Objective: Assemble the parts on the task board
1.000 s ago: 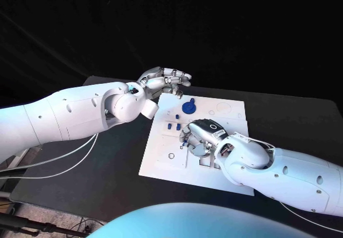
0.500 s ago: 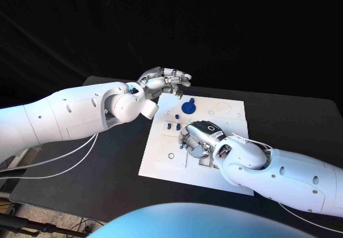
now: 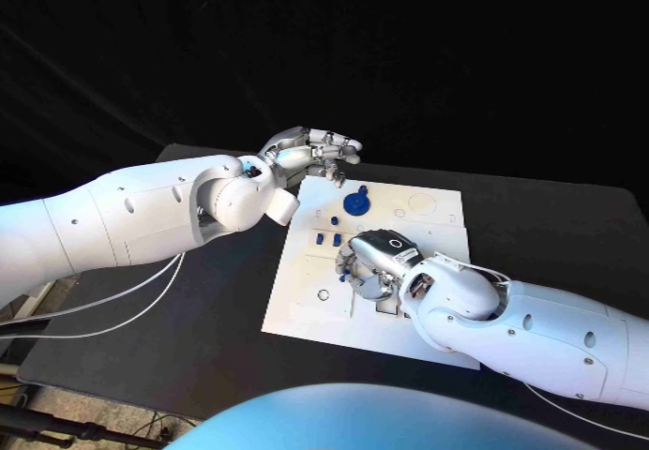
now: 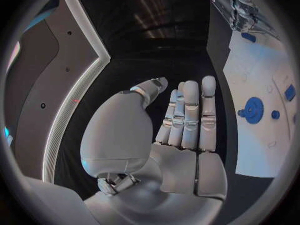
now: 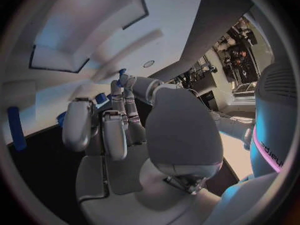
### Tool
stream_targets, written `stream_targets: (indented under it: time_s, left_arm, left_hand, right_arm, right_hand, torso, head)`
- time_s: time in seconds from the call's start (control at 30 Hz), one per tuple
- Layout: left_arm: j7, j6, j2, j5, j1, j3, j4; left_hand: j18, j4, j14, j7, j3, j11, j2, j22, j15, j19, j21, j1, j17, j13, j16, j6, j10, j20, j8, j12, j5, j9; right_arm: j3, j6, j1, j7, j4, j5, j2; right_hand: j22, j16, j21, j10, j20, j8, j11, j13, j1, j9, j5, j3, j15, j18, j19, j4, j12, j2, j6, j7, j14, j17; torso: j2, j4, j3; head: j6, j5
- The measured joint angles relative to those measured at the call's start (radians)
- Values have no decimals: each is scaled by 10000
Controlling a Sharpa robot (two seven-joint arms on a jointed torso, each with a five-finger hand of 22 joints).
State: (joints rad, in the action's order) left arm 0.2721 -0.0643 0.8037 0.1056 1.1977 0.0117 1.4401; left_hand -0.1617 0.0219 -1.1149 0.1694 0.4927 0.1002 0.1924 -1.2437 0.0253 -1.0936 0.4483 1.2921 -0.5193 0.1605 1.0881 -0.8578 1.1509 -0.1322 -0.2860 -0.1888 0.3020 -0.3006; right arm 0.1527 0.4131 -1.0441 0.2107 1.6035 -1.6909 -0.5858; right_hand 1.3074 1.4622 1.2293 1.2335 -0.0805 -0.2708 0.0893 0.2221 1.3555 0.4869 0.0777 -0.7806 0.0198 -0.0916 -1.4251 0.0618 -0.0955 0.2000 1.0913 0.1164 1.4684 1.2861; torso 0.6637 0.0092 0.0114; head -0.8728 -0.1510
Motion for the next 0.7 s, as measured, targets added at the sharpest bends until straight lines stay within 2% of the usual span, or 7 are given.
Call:
stream_targets:
  time_s: [0.37,0.53,0.6,0.7]
  left_arm:
    - [-45,16,2,5,0,0,-1]
    - [-60,24,2,6,0,0,-7]
    - [-67,27,2,7,1,-1,-10]
    - [-78,31,4,8,2,-2,-16]
  left_hand:
    - [0,0,0,36,0,0,0,0,0,0,0,0,0,10,0,36,0,0,0,0,0,0]
    - [-1,0,0,36,0,0,0,0,0,0,0,0,-1,9,0,36,0,0,0,0,0,1]
    - [-1,0,0,36,0,0,0,0,1,0,0,0,-1,9,0,36,0,0,0,-31,0,1]
    - [0,1,0,36,0,0,0,-1,0,0,0,0,-1,9,0,36,0,0,0,-38,0,1]
  right_arm:
    - [3,-97,5,26,-1,-170,71]
    - [20,-204,6,12,-1,-184,77]
    - [21,-248,9,6,-10,-184,75]
    - [20,-282,9,3,-20,-181,63]
  right_hand:
    - [-1,0,-68,-14,0,0,-13,1,-67,31,0,14,0,0,0,-11,41,27,-35,35,0,-23]
    - [7,0,-242,-54,-76,81,-60,360,-595,85,651,474,0,-2,76,-25,224,139,-255,107,0,-32]
    - [7,0,-313,-78,-91,142,-162,364,-784,85,725,661,-38,-3,91,-81,286,226,-349,150,-38,-30]
    - [7,0,-445,-209,-152,286,-201,278,-1025,63,778,818,-127,-3,152,-147,307,281,-583,181,-19,-39]
  torso:
    - [-2,-6,-6]
    - [-7,-6,-6]
    - [-8,-8,-6]
    - [-10,-12,-4]
  head:
    - [0,-1]
    - [0,8]
    - [0,12]
    - [0,15]
